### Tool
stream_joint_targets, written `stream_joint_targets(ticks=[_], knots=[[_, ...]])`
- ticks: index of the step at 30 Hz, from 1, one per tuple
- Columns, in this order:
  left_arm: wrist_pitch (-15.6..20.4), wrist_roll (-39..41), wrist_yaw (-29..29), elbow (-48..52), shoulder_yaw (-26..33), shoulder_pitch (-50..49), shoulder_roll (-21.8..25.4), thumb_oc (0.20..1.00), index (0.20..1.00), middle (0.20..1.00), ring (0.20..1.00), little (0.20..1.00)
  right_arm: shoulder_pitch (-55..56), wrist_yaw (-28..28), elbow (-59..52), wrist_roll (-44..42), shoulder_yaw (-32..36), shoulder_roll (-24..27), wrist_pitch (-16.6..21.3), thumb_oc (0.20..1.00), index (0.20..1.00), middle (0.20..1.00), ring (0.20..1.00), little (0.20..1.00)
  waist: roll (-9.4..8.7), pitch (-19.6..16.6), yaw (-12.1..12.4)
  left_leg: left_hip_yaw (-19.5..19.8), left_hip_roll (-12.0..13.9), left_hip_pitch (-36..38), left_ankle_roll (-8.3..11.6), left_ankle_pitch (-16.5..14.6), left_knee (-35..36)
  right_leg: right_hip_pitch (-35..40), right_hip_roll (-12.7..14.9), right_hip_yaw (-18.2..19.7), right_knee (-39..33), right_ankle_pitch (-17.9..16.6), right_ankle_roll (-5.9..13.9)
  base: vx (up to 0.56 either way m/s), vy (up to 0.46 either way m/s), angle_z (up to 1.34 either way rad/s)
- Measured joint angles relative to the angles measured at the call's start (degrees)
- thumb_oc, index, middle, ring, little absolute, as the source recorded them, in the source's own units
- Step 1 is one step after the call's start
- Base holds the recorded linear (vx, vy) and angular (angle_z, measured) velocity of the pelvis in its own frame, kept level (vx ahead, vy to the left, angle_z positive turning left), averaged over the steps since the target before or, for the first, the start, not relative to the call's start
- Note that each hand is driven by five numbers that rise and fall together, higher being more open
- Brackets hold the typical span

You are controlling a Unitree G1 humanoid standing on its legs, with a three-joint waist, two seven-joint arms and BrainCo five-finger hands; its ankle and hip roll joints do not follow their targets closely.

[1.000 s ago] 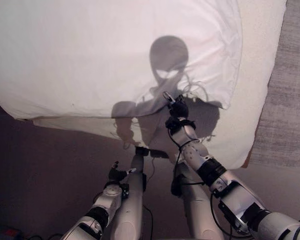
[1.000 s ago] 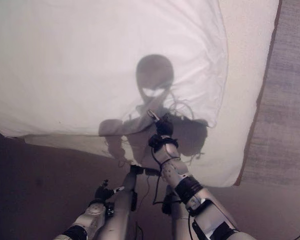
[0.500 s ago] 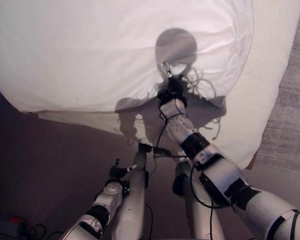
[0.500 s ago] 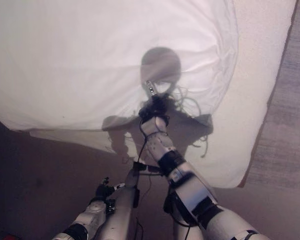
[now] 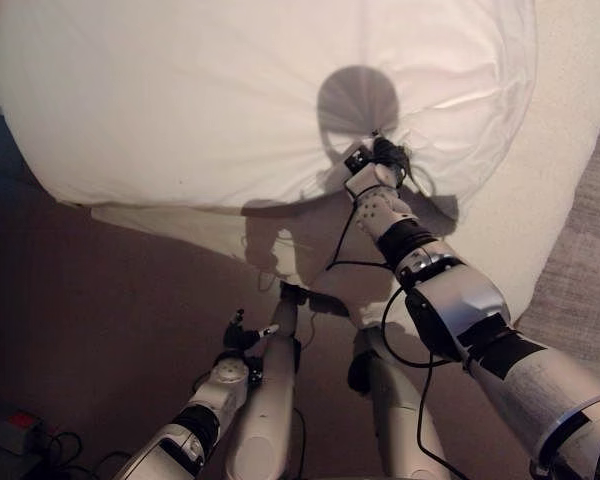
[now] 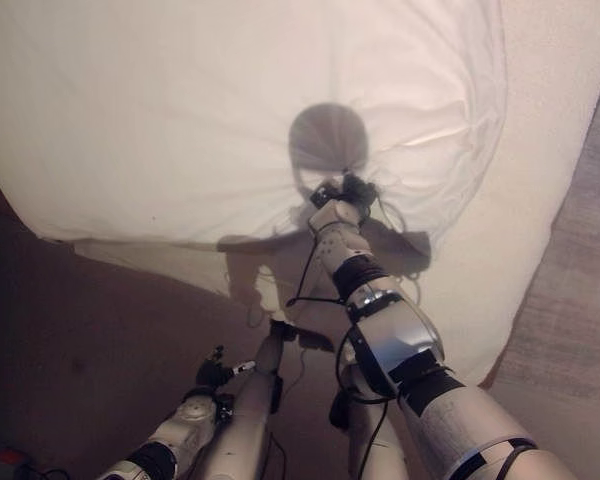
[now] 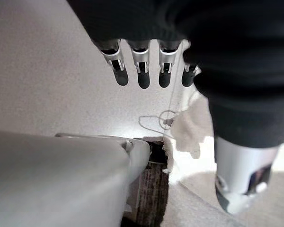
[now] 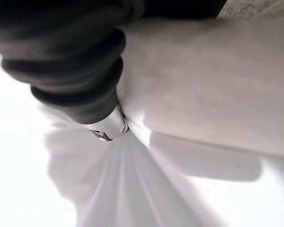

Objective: Make the bed

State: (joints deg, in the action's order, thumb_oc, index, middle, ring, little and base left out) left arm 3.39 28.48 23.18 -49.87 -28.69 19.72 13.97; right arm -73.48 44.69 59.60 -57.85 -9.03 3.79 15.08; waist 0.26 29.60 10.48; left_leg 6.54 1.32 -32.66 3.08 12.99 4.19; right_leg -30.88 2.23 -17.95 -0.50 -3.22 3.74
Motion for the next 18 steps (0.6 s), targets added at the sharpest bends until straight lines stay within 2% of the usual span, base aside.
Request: stream_joint_targets(ticks=[4, 5, 6, 9, 10, 14, 18], knots=[[0.2, 3.1, -1.8, 6.4, -1.7, -0.6, 1.1, 1.0, 1.0, 1.0, 1.0, 1.0, 6.5, -0.4, -11.3, 1.4, -1.1, 2.0, 0.0, 0.2, 0.2, 0.2, 0.2, 0.2, 0.18, 0.1, -0.3, 0.0, -1.0, 0.0, -0.14, 0.1, -0.5, -1.7, 1.6, 0.0, 4.5, 2.0, 0.12, -0.05, 0.026, 0.07], [0.8, 4.5, -3.2, 13.1, -2.2, -2.1, 2.4, 1.0, 1.0, 1.0, 1.0, 1.0, 11.0, -1.9, -18.8, 3.7, -2.2, 3.7, 0.5, 0.2, 0.2, 0.2, 0.2, 0.2, 0.43, 0.2, -0.2, 0.0, -1.1, 0.1, -0.25, 0.2, -0.7, -1.9, 2.1, 0.1, 6.0, 2.7, 0.27, -0.05, 0.025, 0.12], [0.9, 6.5, -5.0, 19.8, -4.2, -3.1, 4.7, 1.0, 1.0, 1.0, 1.0, 1.0, 14.0, -4.9, -21.6, 4.4, -3.2, 5.7, 0.5, 0.2, 0.2, 0.2, 0.2, 0.2, 0.48, 0.3, -0.2, -0.3, -1.5, 0.6, -0.31, 0.2, -0.9, -2.0, 2.8, 0.3, 7.3, 3.3, 0.4, -0.06, 0.015, 0.13], [1.4, 13.0, -10.3, 33.3, -7.6, -3.8, 10.1, 1.0, 1.0, 1.0, 1.0, 1.0, 17.5, -9.8, -24.1, 4.4, -3.4, 9.0, 0.3, 0.2, 0.2, 0.2, 0.2, 0.2, 1.34, 0.7, -0.2, -0.3, -2.5, 3.3, -0.32, 0.2, -1.0, -0.8, 4.5, 0.5, 11.2, 5.4, 1.02, -0.05, 0.033, 0.11], [1.6, 14.3, -11.4, 34.8, -7.5, -3.6, 11.1, 1.0, 1.0, 1.0, 1.0, 1.0, 17.8, -10.6, -24.7, 4.3, -3.5, 9.4, 0.3, 0.2, 0.2, 0.2, 0.2, 0.2, 1.49, 0.7, -0.5, -0.5, -2.8, 4.1, -0.25, 0.1, -1.0, -0.5, 4.9, 0.8, 11.7, 5.6, 1.05, -0.05, 0.063, 0.01], [0.7, 27.7, -16.6, 46.9, -11.7, -3.9, 16.1, 1.0, 1.0, 1.0, 1.0, 1.0, 19.1, -15.3, -31.2, 4.6, -7.2, 10.5, 0.4, 0.2, 0.2, 0.2, 0.2, 0.2, 2.02, 0.9, -1.7, -2.2, -4.1, 8.6, -0.06, -0.1, -0.6, 1.7, 6.4, 3.4, 15.0, 6.9, 1.83, -0.04, 0.065, -0.1], [0.1, 42.0, -18.6, 52.7, -17.6, -0.1, 16.0, 1.0, 1.0, 1.0, 1.0, 1.0, 18.4, -17.7, -32.2, 5.5, -13.4, 10.7, -0.7, 0.2, 0.2, 0.2, 0.2, 0.2, 2.07, 0.9, -3.4, -5.9, -4.4, 11.6, -1.43, -0.7, -0.6, 2.7, 6.4, 6.8, 15.7, 6.6, 1.75, -0.04, 0.024, -0.34]])
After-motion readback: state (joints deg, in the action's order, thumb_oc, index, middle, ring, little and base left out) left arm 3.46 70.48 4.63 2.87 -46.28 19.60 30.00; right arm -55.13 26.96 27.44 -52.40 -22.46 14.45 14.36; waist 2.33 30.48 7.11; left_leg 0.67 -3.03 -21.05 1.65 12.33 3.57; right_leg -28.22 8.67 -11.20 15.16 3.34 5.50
